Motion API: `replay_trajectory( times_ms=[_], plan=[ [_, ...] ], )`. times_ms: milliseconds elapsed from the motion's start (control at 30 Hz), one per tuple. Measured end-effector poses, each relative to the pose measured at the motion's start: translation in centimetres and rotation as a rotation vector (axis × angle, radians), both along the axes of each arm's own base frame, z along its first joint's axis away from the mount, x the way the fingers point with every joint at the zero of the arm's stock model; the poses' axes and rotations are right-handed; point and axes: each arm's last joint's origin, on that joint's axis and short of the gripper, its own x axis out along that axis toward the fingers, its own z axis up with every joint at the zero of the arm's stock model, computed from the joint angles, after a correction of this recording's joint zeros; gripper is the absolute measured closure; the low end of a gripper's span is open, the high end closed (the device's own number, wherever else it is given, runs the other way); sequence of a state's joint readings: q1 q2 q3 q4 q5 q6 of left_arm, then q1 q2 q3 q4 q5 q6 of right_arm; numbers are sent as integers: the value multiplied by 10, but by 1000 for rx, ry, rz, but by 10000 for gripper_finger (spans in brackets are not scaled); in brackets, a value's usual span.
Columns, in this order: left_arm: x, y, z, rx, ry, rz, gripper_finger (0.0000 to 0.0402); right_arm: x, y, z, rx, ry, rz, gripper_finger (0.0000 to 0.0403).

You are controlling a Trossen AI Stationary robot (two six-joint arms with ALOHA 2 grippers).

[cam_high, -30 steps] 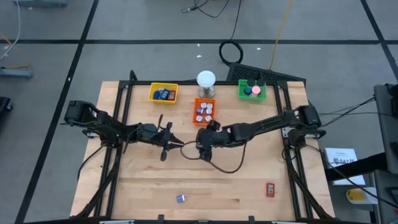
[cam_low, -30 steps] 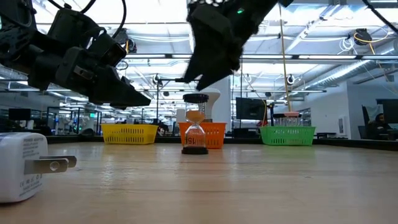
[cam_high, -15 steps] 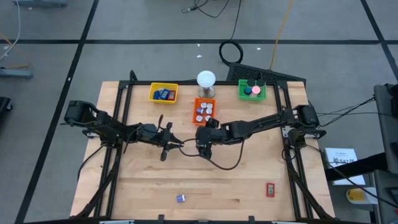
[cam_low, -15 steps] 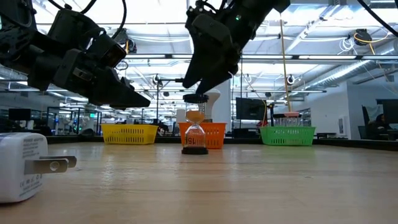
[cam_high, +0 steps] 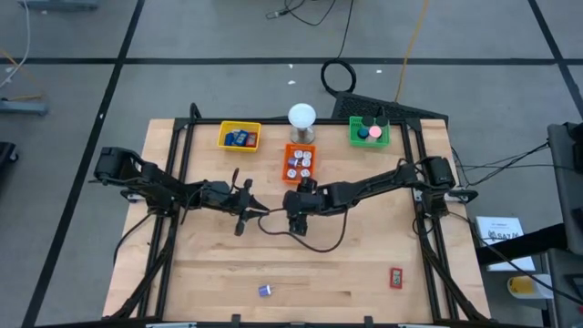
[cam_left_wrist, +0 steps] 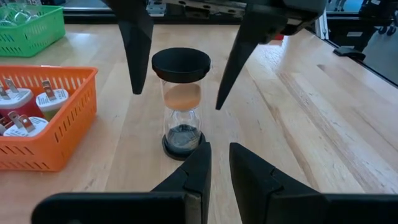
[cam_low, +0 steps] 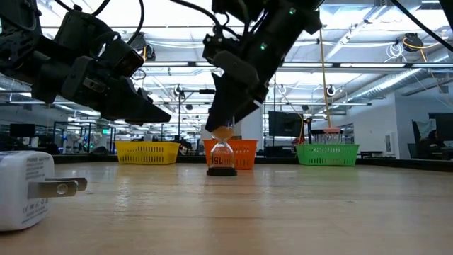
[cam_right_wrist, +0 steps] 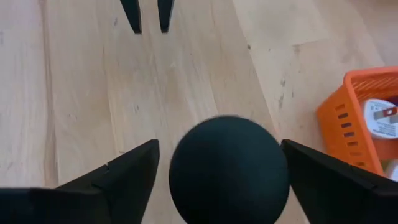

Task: Pick & Place Office items
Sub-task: Put the orange sandglass timer into the green bin

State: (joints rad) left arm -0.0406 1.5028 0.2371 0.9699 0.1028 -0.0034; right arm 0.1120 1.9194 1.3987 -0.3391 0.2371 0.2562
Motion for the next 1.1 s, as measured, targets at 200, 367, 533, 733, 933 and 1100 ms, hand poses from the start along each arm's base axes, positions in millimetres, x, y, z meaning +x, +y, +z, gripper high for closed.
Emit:
replay_trajectory(
  times_ms=[200, 367, 533, 733, 933, 1100],
  plan=[
    [0, 0, 0, 0, 1, 0, 346, 1, 0, 1, 3, -19, 0, 159],
    [0, 0, 0, 0, 1, 0, 346, 1, 0, 1, 4, -14, 1, 204],
    [0, 0, 0, 0, 3, 0, 346, -11, -3, 34, 11, -77, -53, 204],
    [0, 0, 0, -1, 3, 0, 346, -62, -33, 93, -118, -69, -293, 204],
    [0, 0, 0, -1, 2, 0, 346, -115, -79, 128, -195, -64, -560, 204],
    [0, 0, 0, -1, 2, 0, 346, -142, -116, 116, -207, -29, -676, 204]
  ],
)
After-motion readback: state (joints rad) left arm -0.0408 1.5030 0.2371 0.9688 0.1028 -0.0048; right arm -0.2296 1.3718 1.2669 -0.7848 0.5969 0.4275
